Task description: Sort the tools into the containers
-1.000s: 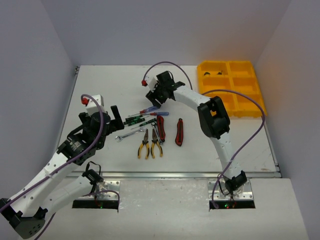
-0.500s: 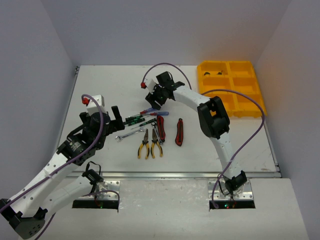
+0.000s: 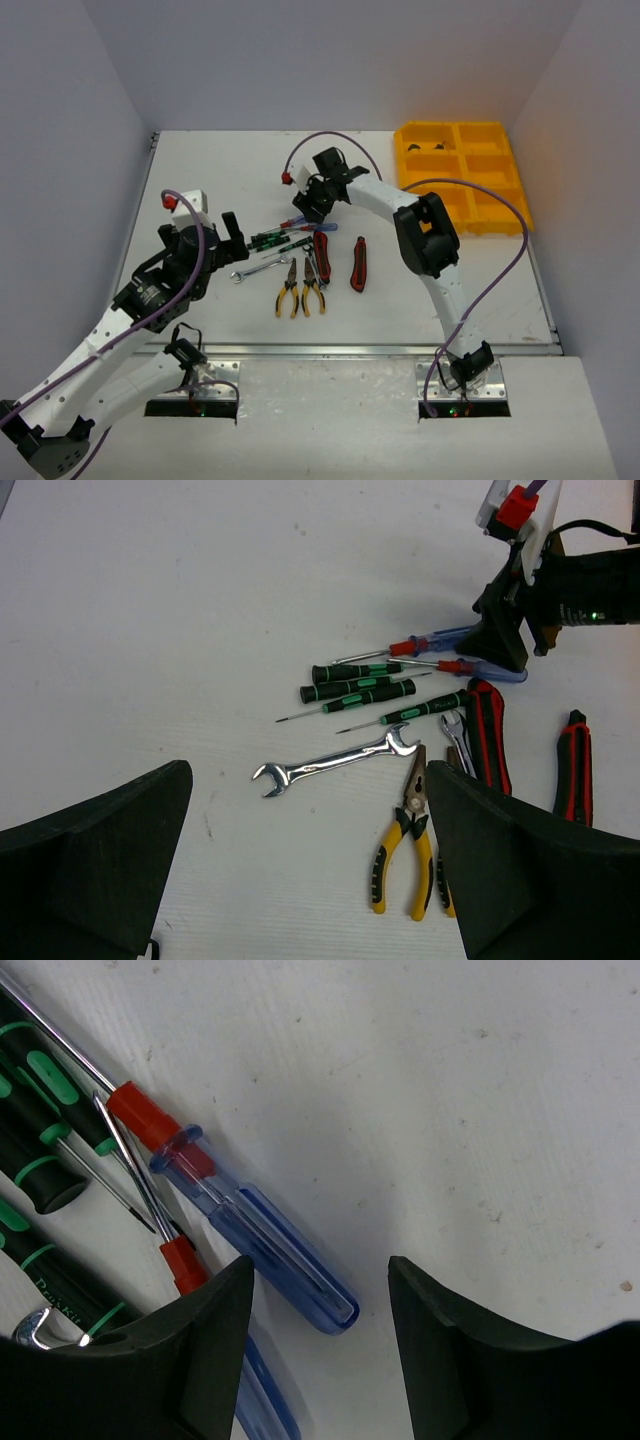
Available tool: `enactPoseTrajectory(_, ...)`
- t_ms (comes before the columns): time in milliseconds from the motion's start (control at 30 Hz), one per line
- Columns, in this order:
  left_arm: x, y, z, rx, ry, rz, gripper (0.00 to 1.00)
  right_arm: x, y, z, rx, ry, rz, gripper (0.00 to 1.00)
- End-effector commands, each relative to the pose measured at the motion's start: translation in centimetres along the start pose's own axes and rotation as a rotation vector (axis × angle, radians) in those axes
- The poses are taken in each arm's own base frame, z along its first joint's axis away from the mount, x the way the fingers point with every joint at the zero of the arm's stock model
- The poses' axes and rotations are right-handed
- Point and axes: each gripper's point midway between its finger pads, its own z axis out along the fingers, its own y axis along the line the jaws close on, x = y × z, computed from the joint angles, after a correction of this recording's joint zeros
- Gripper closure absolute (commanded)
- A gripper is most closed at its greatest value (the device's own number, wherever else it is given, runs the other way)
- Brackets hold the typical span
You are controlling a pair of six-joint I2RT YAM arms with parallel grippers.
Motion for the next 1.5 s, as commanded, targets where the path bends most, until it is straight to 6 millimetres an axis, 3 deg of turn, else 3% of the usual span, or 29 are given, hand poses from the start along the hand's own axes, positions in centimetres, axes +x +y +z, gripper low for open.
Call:
enactPoseTrajectory(0, -1.0, -0.2, -0.1, 0.013, -0.036, -0.026, 0.0, 1.2, 0.3, 0.6, -0.017, 0.015, -0.035, 0.44)
enactPoseTrajectory(133, -1.1, -0.2, -0.1, 0.015, -0.04, -0.029, 0.0, 1.4, -0.1, 0.4, -0.001, 0.013, -0.03, 0.45)
enactPoseTrajectory(267, -1.1, -0.2, -0.1, 0.014, -0.041, -0.029, 0.0, 1.0, -0.9, 0.5, 0.027, -0.007, -0.027, 0.62)
enactPoseTrajectory(333, -1.1, -0.1, -0.1, 0.014, -0.041, -0.03, 0.0, 0.9, -1.2, 0.7, 0.038, -0.013, -0.028, 0.64)
enactPoseTrajectory(800, -1.0, -0.4, -0.1, 0.026, -0.036, -0.024, 0.0, -0.2, -0.2, 2.0, -0.048, -0.074, -0.053, 0.58)
enactPoseTrajectory(900, -0.9, -0.4, -0.1, 0.025, -0.035, -0.024, 0.0, -0.1, -0.1, 2.5, -0.061, -0.073, -0.048, 0.66)
enactPoseTrajectory(1100, -0.9, -0.4, 0.0, 0.025, -0.034, -0.021, 0.0, 0.4, 0.0, 3.1, -0.068, -0.055, -0.037, 0.93)
enactPoseTrajectory(1133, -0.9, -0.4, 0.0, 0.025, -0.032, -0.021, 0.0, 0.3, -0.3, 2.9, -0.053, -0.052, -0.037, 0.99)
enactPoseTrajectory(1300, -0.8, -0.5, 0.1, 0.029, -0.028, -0.016, 0.0, -1.7, -1.9, 0.7, 0.026, -0.08, -0.023, 1.0)
enactPoseTrajectory(1467, -0.8, -0.5, 0.0, 0.031, -0.028, -0.017, 0.0, -5.7, -5.7, -5.0, 0.194, -0.164, 0.084, 1.0)
